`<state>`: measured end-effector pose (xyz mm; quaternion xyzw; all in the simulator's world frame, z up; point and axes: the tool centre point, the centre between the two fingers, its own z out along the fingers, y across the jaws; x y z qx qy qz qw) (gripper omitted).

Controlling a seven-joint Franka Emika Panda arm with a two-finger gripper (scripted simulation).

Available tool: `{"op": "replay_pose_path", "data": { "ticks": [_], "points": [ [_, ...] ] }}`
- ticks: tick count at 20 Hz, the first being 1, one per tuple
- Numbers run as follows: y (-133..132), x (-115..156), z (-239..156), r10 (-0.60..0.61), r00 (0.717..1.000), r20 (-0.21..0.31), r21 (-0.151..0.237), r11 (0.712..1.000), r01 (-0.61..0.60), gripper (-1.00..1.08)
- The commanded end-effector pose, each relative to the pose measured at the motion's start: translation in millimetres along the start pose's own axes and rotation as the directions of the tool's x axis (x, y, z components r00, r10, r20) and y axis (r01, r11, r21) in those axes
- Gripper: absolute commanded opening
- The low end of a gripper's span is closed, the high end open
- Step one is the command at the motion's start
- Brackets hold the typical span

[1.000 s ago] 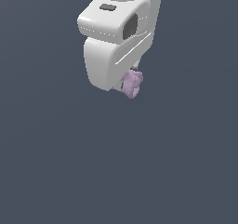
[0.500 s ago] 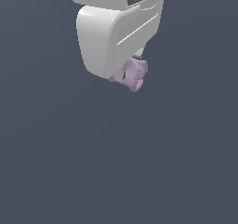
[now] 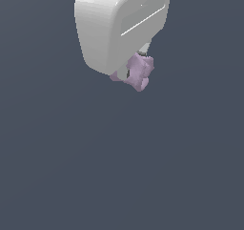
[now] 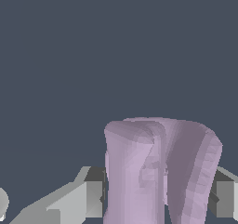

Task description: Pick up the object and move it to a goal position.

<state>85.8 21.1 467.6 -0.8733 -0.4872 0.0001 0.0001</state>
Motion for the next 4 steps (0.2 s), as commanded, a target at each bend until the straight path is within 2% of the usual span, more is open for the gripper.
{"op": "replay_pose_path", "data": {
  "ticks": [1,4],
  "points": [
    [0.3,0.6,-1.5,0.000,1.000,0.000,0.000,1.000,0.000,-1.00],
    [0.5,0.7,-1.9,0.000,1.000,0.000,0.000,1.000,0.000,-1.00]
  ]
}}
